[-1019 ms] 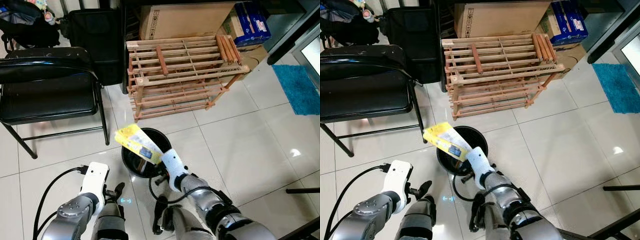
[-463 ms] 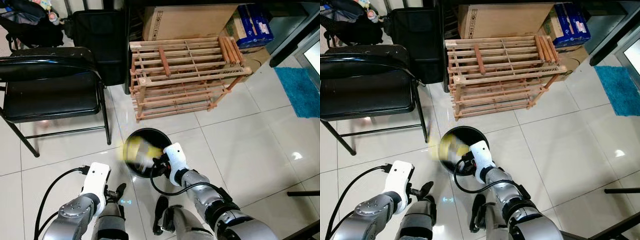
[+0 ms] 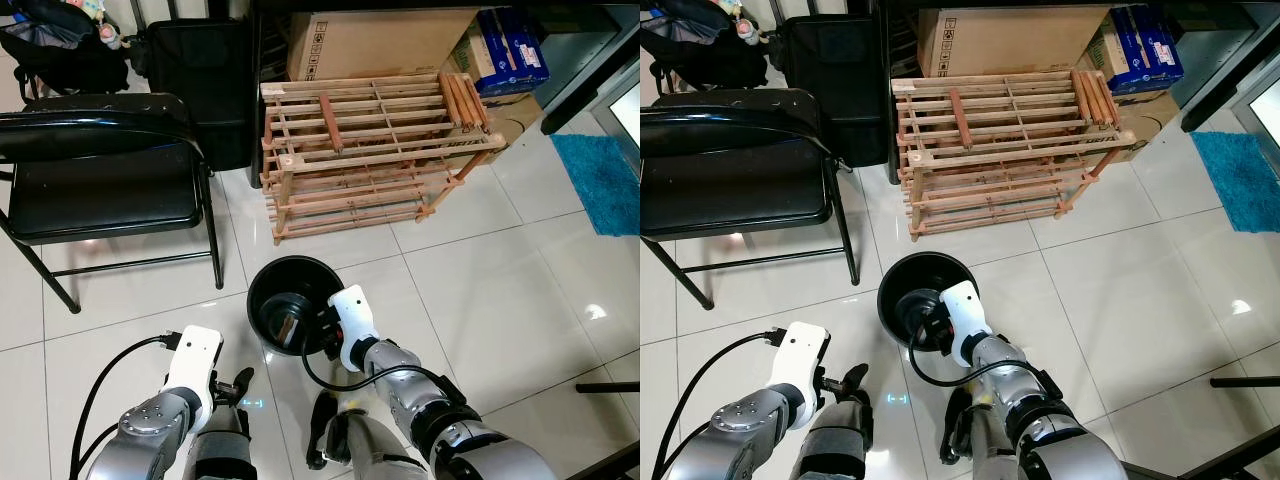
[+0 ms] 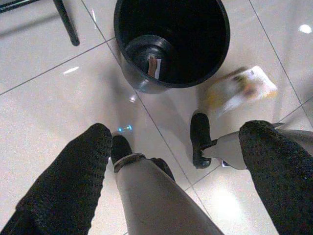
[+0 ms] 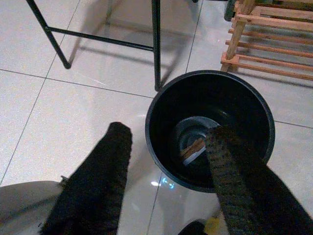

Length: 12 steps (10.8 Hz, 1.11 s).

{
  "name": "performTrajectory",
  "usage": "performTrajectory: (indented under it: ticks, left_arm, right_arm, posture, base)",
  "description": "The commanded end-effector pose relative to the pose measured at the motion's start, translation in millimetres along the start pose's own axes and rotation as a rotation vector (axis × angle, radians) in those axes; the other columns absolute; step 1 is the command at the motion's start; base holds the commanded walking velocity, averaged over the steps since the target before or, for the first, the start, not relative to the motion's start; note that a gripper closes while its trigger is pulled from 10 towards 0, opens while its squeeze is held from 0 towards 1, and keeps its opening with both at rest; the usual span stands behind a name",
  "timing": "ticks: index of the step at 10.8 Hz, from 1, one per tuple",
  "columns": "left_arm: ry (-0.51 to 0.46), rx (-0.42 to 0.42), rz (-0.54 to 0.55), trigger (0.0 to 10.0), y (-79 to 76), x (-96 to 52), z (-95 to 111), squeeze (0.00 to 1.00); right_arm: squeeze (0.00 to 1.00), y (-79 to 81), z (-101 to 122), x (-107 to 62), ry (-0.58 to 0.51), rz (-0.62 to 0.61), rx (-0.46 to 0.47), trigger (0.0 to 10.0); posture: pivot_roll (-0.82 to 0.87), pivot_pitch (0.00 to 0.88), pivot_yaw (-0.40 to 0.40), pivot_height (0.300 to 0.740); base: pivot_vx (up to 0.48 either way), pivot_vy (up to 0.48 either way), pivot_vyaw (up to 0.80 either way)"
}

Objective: Picking trash to rubbish bin

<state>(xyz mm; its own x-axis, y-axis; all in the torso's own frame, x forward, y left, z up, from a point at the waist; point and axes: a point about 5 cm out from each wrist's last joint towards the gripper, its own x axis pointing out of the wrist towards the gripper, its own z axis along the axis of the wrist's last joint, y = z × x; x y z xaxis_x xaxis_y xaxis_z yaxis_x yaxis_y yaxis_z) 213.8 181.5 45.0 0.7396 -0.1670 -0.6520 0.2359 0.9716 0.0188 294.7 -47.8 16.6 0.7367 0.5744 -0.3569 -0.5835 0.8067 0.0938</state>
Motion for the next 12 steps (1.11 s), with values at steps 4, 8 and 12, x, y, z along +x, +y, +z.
performTrajectory:
  ticks: [4, 8, 12]
  left_arm:
    - [0.037, 0.009, -0.029, 10.0, -6.9, 4.8, -8, 0.00]
    - [-0.125, 0.014, -0.082, 10.0, -20.5, 21.7, 30, 0.00]
    - [-0.334, 0.076, -0.119, 10.0, -37.7, 43.0, 77, 0.00]
  right_arm:
    - [1.00, -11.1, -10, -9.1, 0.002, -0.044, 0.030, 10.0]
    - [1.00, -42.8, 13, -19.1, -0.158, -0.180, 0.010, 10.0]
    - [0.00, -67.0, 31, -49.1, -0.366, -0.312, -0.018, 10.0]
  posture:
    - [0.53, 0.353, -0.172, 0.740]
    - [0.47, 0.283, -0.160, 0.740]
    - [0.36, 0.185, -0.134, 0.740]
  base:
    - [0.000, 0.000, 0.00]
    - [0.000, 0.000, 0.00]
    - [0.000, 0.000, 0.00]
